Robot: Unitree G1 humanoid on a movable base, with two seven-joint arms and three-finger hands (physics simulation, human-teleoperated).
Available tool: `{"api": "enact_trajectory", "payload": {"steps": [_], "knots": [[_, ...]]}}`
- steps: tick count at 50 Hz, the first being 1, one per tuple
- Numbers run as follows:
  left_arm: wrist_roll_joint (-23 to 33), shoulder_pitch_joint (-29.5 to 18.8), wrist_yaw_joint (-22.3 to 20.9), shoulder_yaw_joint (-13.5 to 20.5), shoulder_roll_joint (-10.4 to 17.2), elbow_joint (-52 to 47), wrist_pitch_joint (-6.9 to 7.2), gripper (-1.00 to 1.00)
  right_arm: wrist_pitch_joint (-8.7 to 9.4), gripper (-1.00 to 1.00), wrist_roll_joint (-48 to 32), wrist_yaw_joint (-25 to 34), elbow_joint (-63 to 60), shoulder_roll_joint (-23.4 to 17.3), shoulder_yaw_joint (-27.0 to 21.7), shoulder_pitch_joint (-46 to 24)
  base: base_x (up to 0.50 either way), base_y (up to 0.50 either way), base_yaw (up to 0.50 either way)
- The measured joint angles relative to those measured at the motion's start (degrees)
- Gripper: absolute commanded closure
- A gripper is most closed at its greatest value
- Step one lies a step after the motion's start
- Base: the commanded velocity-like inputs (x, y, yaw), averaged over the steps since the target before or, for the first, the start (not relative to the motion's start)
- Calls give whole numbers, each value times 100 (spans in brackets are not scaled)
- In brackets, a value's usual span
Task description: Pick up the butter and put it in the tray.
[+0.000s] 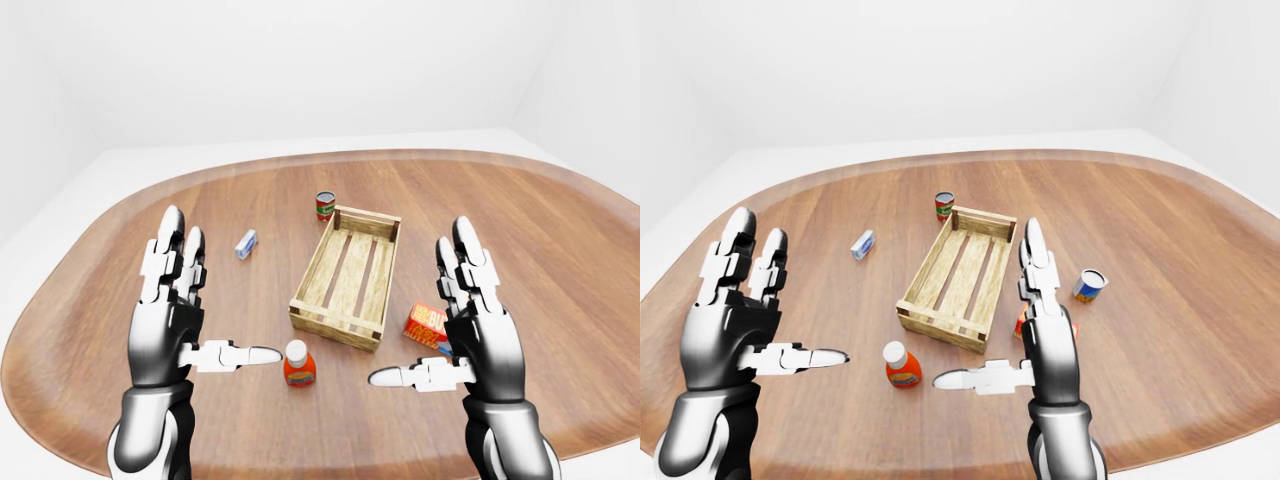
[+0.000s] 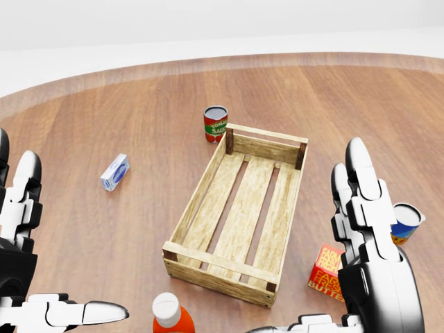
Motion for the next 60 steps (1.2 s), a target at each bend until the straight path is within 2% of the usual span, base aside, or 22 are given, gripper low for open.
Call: {"api": "enact_trajectory", "payload": {"steps": [8, 14, 29, 41, 52, 60], "knots": [[-4, -2, 0, 8, 0, -17, 0, -100, 0, -100, -56, 74, -87, -30, -134, 35, 0, 0, 0], [0, -10, 10, 8, -1, -10, 0, -100, 0, -100, -204, 403, -352, -38, -457, 117, 0, 0, 0], [22, -14, 24, -17, 1, 43, 0, -100, 0, -100, -654, 1724, -843, 102, -1950, -197, 0, 0, 0], [15, -54, 36, -4, 11, 115, 0, -100, 0, -100, -1013, 2251, -329, -5, -2766, -543, 0, 0, 0], [-8, -54, 33, 12, 13, 96, 0, -100, 0, -100, -1366, 2522, 165, -163, -3166, -716, 0, 0, 0], [-21, -44, 25, 16, 10, 71, 0, -100, 0, -100, -1488, 2507, 858, -434, -3302, -1020, 0, 0, 0]]}}
